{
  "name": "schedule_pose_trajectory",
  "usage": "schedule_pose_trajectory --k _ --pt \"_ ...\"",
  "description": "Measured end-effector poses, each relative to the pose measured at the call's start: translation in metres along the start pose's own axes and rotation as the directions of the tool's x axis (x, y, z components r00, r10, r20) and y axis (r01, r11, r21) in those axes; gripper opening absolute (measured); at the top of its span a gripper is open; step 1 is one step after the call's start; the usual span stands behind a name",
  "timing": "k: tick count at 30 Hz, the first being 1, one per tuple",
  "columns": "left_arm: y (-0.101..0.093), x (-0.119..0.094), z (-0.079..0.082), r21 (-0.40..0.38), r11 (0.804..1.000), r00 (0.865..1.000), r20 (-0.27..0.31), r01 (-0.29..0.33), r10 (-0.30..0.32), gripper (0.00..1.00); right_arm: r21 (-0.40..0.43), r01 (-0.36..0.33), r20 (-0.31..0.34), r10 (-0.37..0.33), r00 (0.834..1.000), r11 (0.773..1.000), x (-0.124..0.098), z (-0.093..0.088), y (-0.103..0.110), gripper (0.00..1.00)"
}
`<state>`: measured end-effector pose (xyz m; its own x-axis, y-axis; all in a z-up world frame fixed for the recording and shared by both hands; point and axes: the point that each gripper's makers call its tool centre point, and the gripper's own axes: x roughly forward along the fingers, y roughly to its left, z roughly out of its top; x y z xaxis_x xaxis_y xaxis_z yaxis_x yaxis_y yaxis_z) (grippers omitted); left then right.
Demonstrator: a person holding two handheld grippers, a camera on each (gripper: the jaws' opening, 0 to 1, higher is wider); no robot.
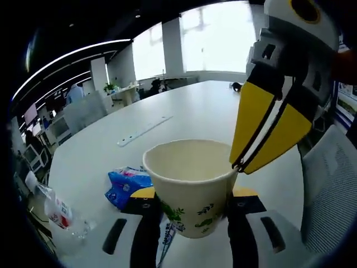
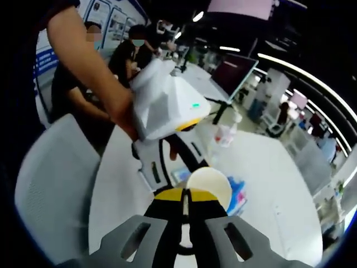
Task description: Arrange the tabletop items into an orderly group along one side of the table until the central work area is clear of visible clutter.
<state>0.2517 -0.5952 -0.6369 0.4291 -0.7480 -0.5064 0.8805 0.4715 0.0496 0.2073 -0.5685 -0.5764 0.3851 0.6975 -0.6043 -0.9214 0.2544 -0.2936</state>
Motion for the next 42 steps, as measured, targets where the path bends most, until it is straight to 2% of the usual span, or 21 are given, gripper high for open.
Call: schedule_pose_trajectory --k 13,22,33,39,42 --pt "-0.002 0.001 0.003 -0.011 1.0 1.0 0.01 0.005 -0.005 0.45 -0.004 -0.007 0.041 0.007 0.999 1.0 0.0 0.008 0.002 0.0" --pt "0.0 -0.001 0.003 -0.029 1.0 1.0 0.02 -0.004 0.004 0.45 0.007 0.005 0.045 -0.005 0.999 1.0 -0.001 0.006 -0.002 0.0" --pt "0.011 -0.003 0.002 -0.05 0.998 0.999 0.024 -0.028 0.029 0.45 0.093 0.045 0.103 -0.054 0.993 0.995 -0.009 0.008 -0.014 0.18" --pt "0.015 -0.004 0.002 -0.056 0.998 0.999 0.027 -0.039 0.041 0.45 0.137 0.065 0.134 -0.084 0.987 0.988 -0.012 0.01 -0.021 0.31" --pt "0.019 -0.005 0.002 -0.064 0.997 0.998 0.029 -0.047 0.049 0.45 0.143 0.062 0.149 -0.084 0.985 0.988 -0.012 0.011 -0.021 0.32"
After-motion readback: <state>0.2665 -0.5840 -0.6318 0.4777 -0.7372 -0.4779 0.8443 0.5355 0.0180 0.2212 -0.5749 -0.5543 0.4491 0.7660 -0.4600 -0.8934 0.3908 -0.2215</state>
